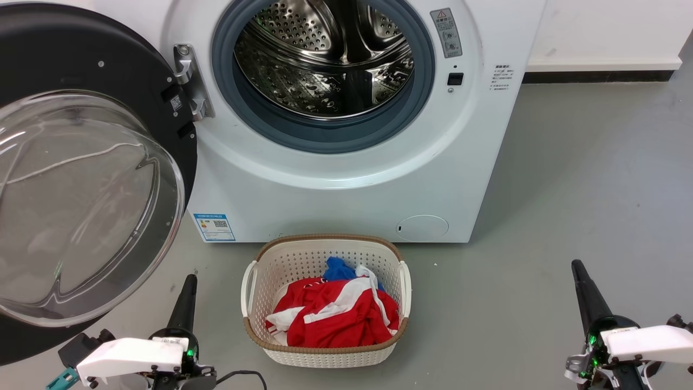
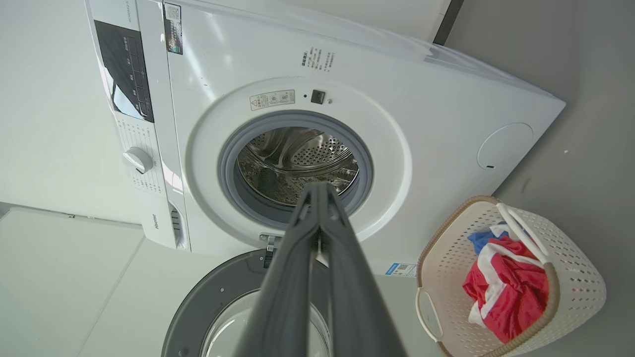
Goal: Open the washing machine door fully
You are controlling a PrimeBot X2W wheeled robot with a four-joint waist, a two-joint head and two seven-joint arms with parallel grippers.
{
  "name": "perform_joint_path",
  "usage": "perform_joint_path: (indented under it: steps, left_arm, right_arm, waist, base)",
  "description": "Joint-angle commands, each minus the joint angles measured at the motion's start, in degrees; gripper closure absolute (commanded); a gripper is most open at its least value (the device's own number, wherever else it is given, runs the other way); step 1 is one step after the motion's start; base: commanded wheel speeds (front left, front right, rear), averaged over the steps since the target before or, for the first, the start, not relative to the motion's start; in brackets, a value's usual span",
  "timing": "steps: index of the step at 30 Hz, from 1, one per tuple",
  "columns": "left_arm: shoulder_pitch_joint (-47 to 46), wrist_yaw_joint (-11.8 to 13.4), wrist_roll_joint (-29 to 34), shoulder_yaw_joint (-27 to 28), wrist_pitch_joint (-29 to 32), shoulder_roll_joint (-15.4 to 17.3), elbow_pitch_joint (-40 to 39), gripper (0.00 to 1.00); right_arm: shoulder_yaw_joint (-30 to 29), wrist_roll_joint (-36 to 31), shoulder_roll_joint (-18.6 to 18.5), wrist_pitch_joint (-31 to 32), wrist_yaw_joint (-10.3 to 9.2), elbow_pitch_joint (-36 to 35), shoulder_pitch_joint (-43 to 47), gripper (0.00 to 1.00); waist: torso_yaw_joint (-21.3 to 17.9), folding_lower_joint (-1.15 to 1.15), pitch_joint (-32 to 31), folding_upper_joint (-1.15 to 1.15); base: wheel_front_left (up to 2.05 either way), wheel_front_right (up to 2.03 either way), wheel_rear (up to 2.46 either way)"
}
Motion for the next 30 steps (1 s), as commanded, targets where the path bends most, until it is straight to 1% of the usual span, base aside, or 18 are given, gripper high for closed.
perform_joint_path:
  steps: [1, 30]
  left_arm:
    - [-1.4, -0.3, -1.2, 0.3, 0.3, 0.2, 0.0, 1.0]
    - [-3.6, -1.1, -13.8, 1.4, 3.7, 0.1, 1.4, 1.0]
  right_arm:
    - [-0.2, 1.4, -0.2, 0.3, 0.0, 0.1, -1.4, 1.0]
    - [-1.5, 13.3, 0.3, 3.8, 0.0, 2.3, -3.9, 1.0]
  waist:
    - [0.0, 0.0, 0.0, 0.0]
    - [0.2, 0.0, 0.4, 0.0]
  base:
    - [0.0, 0.0, 0.0]
    - [0.0, 0.0, 0.0]
